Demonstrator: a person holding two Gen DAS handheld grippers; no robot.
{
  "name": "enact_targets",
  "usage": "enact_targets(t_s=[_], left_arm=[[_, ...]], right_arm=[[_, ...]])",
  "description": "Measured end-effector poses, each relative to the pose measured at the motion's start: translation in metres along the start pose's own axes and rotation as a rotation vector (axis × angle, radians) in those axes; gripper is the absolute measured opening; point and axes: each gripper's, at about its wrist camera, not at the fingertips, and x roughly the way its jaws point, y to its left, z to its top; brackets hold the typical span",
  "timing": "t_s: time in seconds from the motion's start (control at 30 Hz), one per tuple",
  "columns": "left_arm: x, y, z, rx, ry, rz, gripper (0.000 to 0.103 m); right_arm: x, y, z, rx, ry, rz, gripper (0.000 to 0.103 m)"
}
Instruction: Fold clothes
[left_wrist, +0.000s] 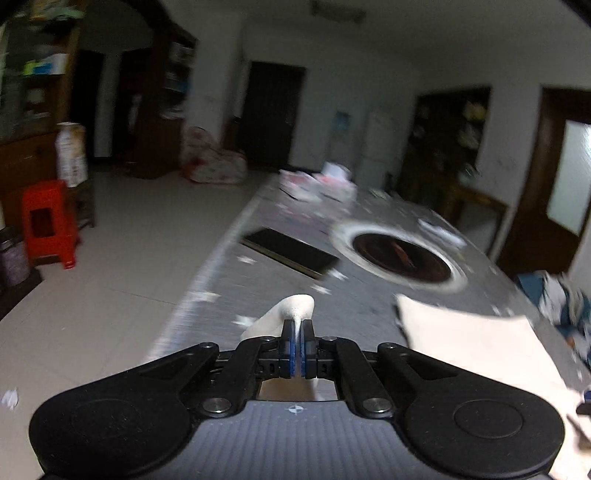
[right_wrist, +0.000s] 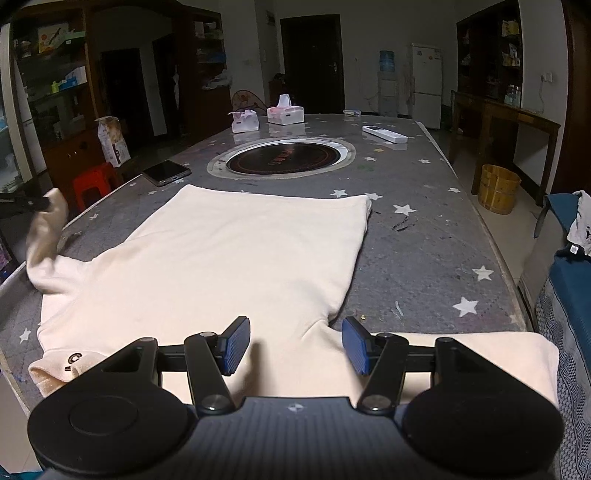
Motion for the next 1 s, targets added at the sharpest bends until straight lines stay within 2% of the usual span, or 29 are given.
enact_targets(t_s=[0.13, 0.27, 0.33, 0.47, 0.53, 0.67, 0.83, 0.93, 1.0], left_arm=[[-0.014, 0.029, -0.007, -0.039, -0.014, 0.063, 0.003], [-0.013, 0.045, -0.022, -0.044, 0.042, 0.131, 0.004], [-0.010, 0.049, -0.029, -0.044, 0.062, 0.163, 0.008], [-0.008, 0.053, -0.035, -0.044, 0.076, 0.221, 0.011], [-0.010, 0.051, -0.035, -0.045, 0.068, 0.221, 0.013], [-0.008, 0.038, -0.033, -0.004, 0.061, 0.171, 0.013], [0.014, 0.018, -0.037, 0.082, 0.117, 0.102, 0.013], [0.030, 0.012, -0.040, 0.131, 0.134, 0.118, 0.014], [0.037, 0.010, -0.038, 0.173, 0.129, 0.158, 0.014]], right_arm=[[-0.001, 0.004, 0.001, -0.011, 0.000, 0.008, 0.057], [-0.002, 0.008, 0.003, -0.023, 0.001, 0.017, 0.058], [-0.003, 0.011, 0.003, -0.032, 0.004, 0.027, 0.058], [-0.005, 0.021, 0.005, -0.068, 0.010, 0.064, 0.059], [-0.005, 0.028, 0.006, -0.082, 0.016, 0.094, 0.060], [-0.003, 0.041, 0.005, -0.109, 0.040, 0.162, 0.061], [0.005, 0.059, 0.001, -0.156, 0.080, 0.216, 0.061], [0.008, 0.068, -0.002, -0.182, 0.097, 0.239, 0.061], [0.010, 0.073, -0.002, -0.195, 0.103, 0.249, 0.061]])
